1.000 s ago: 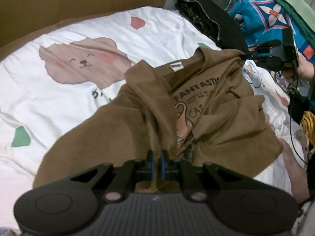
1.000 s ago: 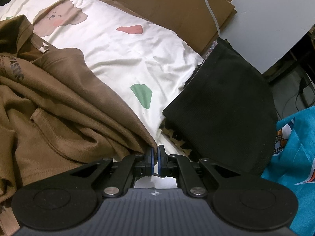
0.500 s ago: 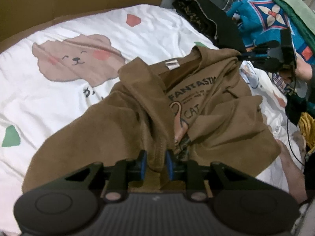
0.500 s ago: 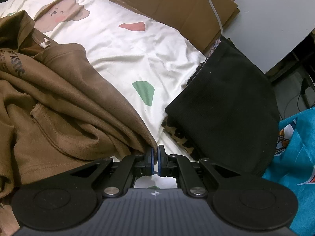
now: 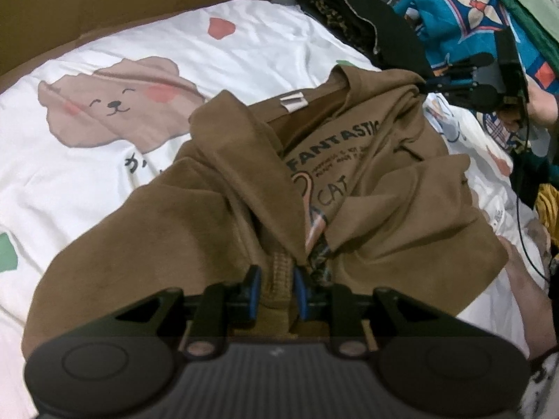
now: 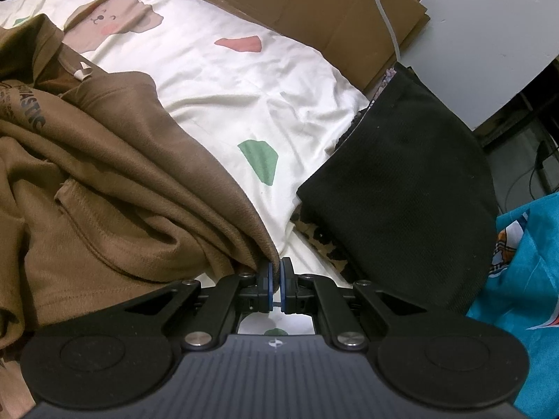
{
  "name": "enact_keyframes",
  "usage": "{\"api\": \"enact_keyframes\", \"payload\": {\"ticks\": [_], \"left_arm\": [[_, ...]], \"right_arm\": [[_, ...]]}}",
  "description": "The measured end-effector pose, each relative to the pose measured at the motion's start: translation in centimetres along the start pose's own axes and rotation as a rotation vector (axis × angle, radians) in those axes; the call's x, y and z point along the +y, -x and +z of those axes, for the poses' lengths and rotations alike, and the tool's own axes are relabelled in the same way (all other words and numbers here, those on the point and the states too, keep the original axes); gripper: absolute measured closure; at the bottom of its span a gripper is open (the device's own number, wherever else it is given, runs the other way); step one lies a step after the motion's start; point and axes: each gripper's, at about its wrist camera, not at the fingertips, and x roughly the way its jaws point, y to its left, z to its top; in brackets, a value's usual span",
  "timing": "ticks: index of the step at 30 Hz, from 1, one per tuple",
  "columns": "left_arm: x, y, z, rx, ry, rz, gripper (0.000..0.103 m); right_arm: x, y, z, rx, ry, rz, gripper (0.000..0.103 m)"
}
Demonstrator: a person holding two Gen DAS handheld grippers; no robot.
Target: Fold clothes
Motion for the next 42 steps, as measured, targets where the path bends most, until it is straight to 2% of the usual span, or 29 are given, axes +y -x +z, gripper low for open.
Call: {"api": "enact_keyframes", "payload": {"ticks": [6, 10, 18, 21, 24, 29, 32, 38, 42], "left_arm": [[-0.1, -0.9, 0.0, 0.018, 0.008, -0.02, 0.082], [-0.2, -0.8, -0.3, 0.009, -0.004, -0.02, 0.092], [-1.3, 3.1, -0.7, -0.076, -0.029, 0.018, 0.095], [-2.5, 4.8, -0.5, -0.117, -0.062, 0.062, 0.096], [-4.0, 5.7, -0.1, -0.14, -0.102, 0.076, 0.097], [-6.6, 4.3, 0.4, -0.119, -0.221, 0.106, 0.097], [-6.6, 2.6, 0.4, -0.082, -0.231, 0.098, 0.097], [-5.3, 0.7, -0.1, -0.025, -0.201, 0.119, 0.097], [-4.2, 0.5, -0.3, -0.014, -0.146, 0.11, 0.096]], "right_arm": [[0.0, 0.0, -0.1, -0.005, -0.006, 0.0, 0.101], [-0.1, 0.1, -0.1, -0.005, -0.008, -0.001, 0.101], [-0.4, 0.5, -0.1, -0.019, -0.02, -0.006, 0.101], [-0.3, 0.6, -0.2, -0.02, -0.018, -0.006, 0.101], [-0.3, 0.6, -0.2, -0.02, -0.016, -0.005, 0.101], [-0.3, 0.6, -0.1, -0.016, -0.014, -0.006, 0.101], [-0.2, 0.5, -0.1, -0.012, -0.01, -0.004, 0.101], [-0.1, 0.2, -0.1, -0.005, -0.004, -0.001, 0.101], [0.0, 0.1, 0.0, -0.005, -0.004, -0.001, 0.101]]}}
